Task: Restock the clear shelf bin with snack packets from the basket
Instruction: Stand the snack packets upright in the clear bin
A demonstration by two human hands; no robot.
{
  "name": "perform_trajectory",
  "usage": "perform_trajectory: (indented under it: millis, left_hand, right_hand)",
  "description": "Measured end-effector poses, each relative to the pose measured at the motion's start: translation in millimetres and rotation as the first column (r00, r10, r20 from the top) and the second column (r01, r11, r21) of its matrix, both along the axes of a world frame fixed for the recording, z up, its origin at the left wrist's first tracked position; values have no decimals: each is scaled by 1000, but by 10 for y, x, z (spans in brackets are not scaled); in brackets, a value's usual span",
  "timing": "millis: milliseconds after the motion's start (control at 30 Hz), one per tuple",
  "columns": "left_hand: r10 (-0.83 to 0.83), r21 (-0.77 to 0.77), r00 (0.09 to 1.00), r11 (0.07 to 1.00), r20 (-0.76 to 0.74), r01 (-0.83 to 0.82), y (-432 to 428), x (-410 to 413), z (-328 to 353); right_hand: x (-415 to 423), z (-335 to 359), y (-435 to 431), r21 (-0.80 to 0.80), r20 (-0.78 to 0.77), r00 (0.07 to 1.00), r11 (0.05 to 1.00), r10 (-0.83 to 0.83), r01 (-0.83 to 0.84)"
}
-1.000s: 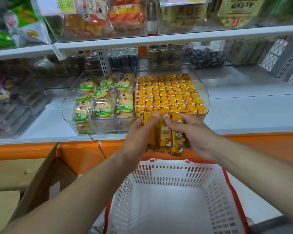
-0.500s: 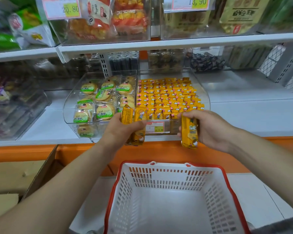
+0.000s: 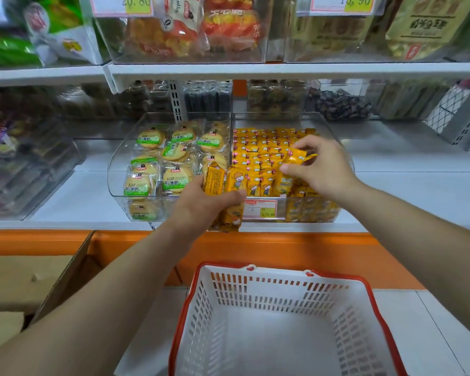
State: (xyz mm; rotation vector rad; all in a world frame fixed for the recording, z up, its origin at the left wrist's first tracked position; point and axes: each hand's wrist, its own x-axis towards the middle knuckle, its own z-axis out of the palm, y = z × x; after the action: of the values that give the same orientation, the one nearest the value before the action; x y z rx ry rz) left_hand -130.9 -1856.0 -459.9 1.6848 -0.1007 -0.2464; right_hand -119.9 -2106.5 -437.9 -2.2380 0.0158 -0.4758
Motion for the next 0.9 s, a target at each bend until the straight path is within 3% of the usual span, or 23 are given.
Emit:
perform_trajectory:
  millis: [100,233,333,500,633,900]
  left_hand:
    - [-4,-21,1000,1000,6,4,20,11,13]
    - [-3,-29,1000,1000,3,4,35,6,13]
    - [7,-23,1000,1000,-1,-7,32,0,13]
    - [21,-21,1000,1000,-2,-21,20,-9,26]
    - [8,-9,1000,1000,-7,-8,-7,-25,41]
    - [22,10,1000,1000,-3,-22,-15,-56,48]
  right_hand:
    - [49,-23,-21,-275,-31,999,960,44,-50]
    - [99,-42,-36,-447,-159,985,886,58,-125]
    - [50,-117,-29,-558,-119,992,823,50,-109]
    - [-44,-212,-90,-562,-92,988,812,126,-156]
    - [22,-232,-109,-477,-108,989,868,98,-138]
    - [-9,-334,-62,-489,-120,993,869,14,-71]
